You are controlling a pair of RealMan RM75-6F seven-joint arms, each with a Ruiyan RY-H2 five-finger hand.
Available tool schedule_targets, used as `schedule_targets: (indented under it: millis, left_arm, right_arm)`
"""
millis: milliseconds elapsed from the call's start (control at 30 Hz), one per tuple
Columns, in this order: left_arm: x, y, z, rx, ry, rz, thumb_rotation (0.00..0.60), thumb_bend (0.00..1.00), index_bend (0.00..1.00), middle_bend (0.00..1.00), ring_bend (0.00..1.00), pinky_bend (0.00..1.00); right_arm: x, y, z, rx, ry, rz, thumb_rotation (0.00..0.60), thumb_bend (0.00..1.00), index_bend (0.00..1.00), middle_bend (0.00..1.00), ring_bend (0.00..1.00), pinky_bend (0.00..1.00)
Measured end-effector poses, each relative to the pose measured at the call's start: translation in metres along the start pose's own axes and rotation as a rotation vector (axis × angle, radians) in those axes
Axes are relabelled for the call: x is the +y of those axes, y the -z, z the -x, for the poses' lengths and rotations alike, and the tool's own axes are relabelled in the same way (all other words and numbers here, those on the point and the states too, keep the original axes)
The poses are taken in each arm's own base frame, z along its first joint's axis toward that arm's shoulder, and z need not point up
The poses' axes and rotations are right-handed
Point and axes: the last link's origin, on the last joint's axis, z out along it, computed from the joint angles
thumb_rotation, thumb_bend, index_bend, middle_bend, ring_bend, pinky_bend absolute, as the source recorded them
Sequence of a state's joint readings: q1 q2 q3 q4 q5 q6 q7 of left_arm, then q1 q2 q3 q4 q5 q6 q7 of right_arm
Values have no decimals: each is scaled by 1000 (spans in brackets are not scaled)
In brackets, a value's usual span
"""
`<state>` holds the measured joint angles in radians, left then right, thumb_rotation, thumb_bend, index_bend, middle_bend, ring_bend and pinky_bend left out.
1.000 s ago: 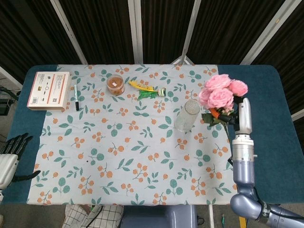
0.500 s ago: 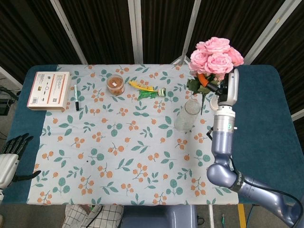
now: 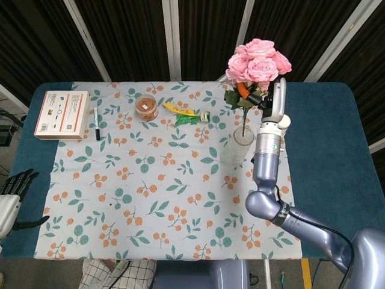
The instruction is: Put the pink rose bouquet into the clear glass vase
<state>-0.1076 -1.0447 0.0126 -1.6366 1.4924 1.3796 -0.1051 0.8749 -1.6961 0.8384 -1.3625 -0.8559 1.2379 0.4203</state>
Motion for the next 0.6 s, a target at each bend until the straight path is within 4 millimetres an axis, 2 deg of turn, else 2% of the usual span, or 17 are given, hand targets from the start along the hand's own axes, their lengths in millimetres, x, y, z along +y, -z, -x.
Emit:
schedule_targets:
  millis: [267,400,600]
  left_arm:
    - [1,-1,0,3,-7,4,600,0,0,0,0,0]
    - [1,0,0,1,-2,1,600,0,0,0,0,0]
    - [1,-1,0,-2,2,5,600,0,0,0,0,0]
  right_arm:
    - [22,6,-11,41,-12,63,600,310,483,539,542,367]
    - [32,12,-14,48,-10,88,600,310,423,539,504,276]
    - [40,27,-21,46,28,108,600,310,400,531,484,225]
